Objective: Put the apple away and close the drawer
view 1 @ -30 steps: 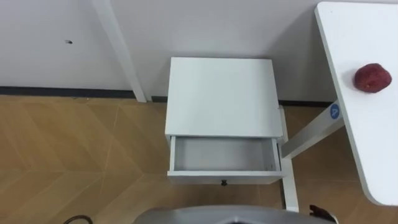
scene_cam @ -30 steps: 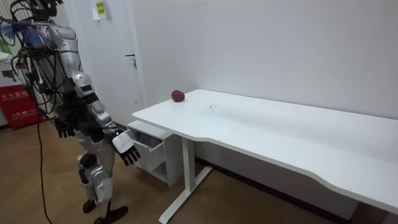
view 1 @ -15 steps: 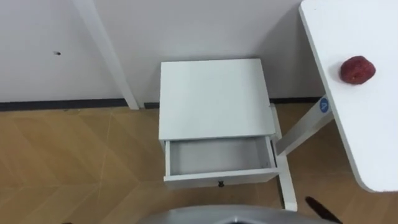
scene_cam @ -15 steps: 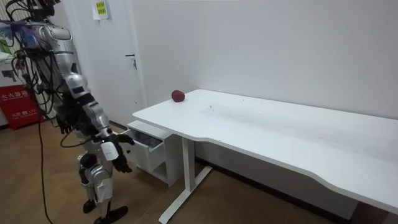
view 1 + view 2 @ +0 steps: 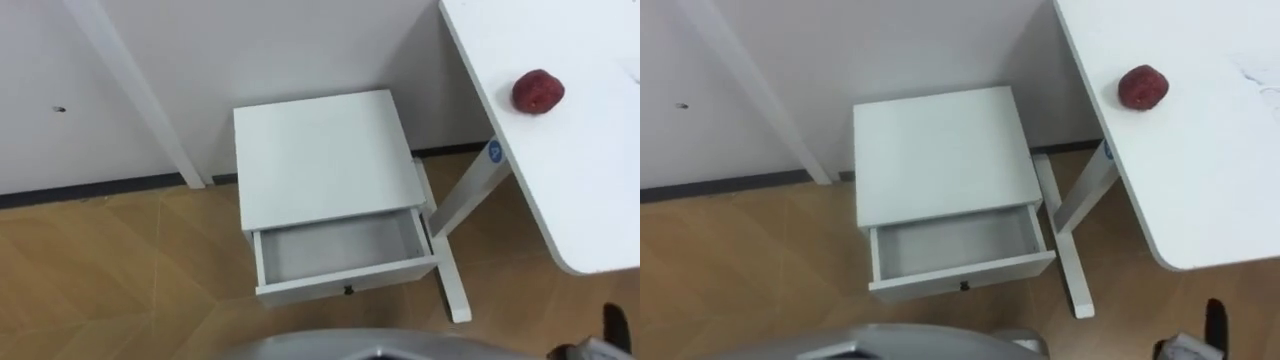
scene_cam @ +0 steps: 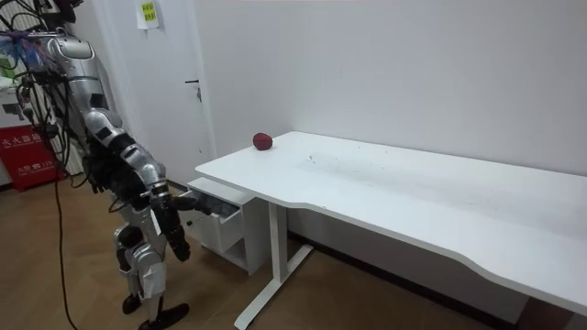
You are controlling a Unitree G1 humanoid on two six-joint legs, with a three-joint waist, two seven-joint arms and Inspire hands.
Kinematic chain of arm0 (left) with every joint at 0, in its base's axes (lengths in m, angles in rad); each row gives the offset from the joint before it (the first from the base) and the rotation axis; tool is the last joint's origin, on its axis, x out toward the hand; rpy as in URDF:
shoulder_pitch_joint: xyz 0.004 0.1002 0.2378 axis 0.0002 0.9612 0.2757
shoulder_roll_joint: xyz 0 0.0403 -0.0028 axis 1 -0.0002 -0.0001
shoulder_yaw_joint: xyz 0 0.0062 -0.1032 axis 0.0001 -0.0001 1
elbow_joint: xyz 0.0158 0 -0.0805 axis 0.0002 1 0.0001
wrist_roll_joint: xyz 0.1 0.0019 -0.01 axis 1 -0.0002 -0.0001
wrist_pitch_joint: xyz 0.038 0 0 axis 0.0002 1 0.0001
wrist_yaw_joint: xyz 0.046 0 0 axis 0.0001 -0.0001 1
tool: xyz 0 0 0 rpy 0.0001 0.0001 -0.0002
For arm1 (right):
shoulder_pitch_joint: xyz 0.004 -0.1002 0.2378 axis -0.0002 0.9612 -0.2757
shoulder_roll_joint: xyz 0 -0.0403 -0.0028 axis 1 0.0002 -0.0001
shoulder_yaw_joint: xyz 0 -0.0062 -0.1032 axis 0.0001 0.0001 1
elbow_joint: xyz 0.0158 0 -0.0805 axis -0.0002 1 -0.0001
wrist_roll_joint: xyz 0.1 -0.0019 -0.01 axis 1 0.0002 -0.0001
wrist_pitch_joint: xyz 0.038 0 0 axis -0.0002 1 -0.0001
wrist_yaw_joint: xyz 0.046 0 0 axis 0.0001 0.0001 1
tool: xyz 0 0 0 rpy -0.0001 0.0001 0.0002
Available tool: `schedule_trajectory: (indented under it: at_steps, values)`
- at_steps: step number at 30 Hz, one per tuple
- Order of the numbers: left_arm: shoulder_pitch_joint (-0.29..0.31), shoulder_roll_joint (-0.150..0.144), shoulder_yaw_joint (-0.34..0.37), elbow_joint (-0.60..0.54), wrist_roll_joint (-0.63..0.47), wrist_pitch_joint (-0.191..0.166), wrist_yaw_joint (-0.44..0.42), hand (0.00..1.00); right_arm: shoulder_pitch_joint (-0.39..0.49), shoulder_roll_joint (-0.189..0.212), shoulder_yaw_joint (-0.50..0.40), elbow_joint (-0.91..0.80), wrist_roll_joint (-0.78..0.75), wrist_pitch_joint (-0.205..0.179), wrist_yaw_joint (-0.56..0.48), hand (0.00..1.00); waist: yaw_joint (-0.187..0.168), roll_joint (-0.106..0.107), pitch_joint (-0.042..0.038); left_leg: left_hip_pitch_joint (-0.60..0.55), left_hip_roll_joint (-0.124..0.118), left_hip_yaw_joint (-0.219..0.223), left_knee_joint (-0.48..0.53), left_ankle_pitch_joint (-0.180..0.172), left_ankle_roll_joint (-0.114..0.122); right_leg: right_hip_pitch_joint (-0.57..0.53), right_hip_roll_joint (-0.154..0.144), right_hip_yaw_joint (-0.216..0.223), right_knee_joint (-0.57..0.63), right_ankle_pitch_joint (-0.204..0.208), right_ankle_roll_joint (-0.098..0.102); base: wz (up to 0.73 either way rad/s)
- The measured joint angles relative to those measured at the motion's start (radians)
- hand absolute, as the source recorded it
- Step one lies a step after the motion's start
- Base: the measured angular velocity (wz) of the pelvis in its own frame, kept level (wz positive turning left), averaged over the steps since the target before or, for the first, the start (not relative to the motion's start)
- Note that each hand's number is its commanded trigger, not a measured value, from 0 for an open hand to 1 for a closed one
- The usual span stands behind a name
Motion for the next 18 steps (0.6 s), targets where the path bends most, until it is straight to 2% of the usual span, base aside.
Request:
schedule_trajectory:
  at_steps: [6,10,12,13,15,16,18]
  values:
    - [-0.001,0.004,0.002,-0.03,0.013,0.0,-0.003,0.0,-0.011,-0.009,-0.006,-0.199,-0.03,-0.033,-0.122,0.0,-0.004,-0.014,0.0007,-0.001,0.001,-0.001,-0.003,0.001,0.0,-0.004,0.0,-0.005,0.0,0.0,0.0,0.0]
    - [0.0,0.005,-0.002,-0.036,0.024,-0.003,-0.002,0.0,-0.017,-0.019,-0.004,-0.391,-0.216,-0.068,-0.253,0.0,-0.011,-0.02,0.0025,-0.01,0.0,-0.002,-0.006,0.001,0.0,-0.012,0.0,-0.005,-0.001,0.0,0.0,0.0]
    - [-0.002,0.005,-0.03,-0.05,0.023,-0.003,-0.002,0.0,-0.014,-0.019,0.024,-0.517,-0.405,-0.08,-0.321,0.0,-0.013,-0.022,0.005,-0.028,0.0,-0.003,0.0,0.001,0.0,-0.027,0.0,-0.006,0.001,0.0,0.0,0.0]
    - [-0.004,0.005,-0.04,-0.052,0.024,-0.004,-0.002,0.0,-0.015,-0.02,0.029,-0.542,-0.453,-0.084,-0.334,0.0,-0.014,-0.023,0.0056,-0.028,0.0,-0.003,0.001,0.001,0.0,-0.028,0.0,-0.007,0.0,0.0,0.0,0.0]
    - [-0.008,0.004,-0.087,-0.053,0.036,-0.006,-0.001,0.0,-0.016,-0.03,0.078,-0.63,-0.647,-0.088,-0.371,0.0,-0.01,-0.022,0.0052,-0.029,0.0,-0.005,-0.001,0.001,0.0,-0.028,0.001,-0.008,-0.001,0.0,0.0,0.0]
    - [-0.008,0.004,-0.099,-0.053,0.036,-0.008,-0.001,0.0,-0.014,-0.03,0.093,-0.653,-0.693,-0.088,-0.372,0.0,-0.009,-0.02,0.0049,-0.03,0.0,-0.005,-0.002,0.001,0.0,-0.029,0.001,-0.008,-0.002,0.0,0.0,0.0]
    - [-0.008,0.004,-0.13,-0.067,0.043,-0.01,-0.001,0.0,0.004,-0.032,0.147,-0.718,-0.812,-0.089,-0.371,0.0,0.003,-0.015,-0.001,-0.038,0.002,-0.005,-0.004,0.001,-0.001,-0.04,0.001,-0.007,-0.001,0.0,0.0,0.0]
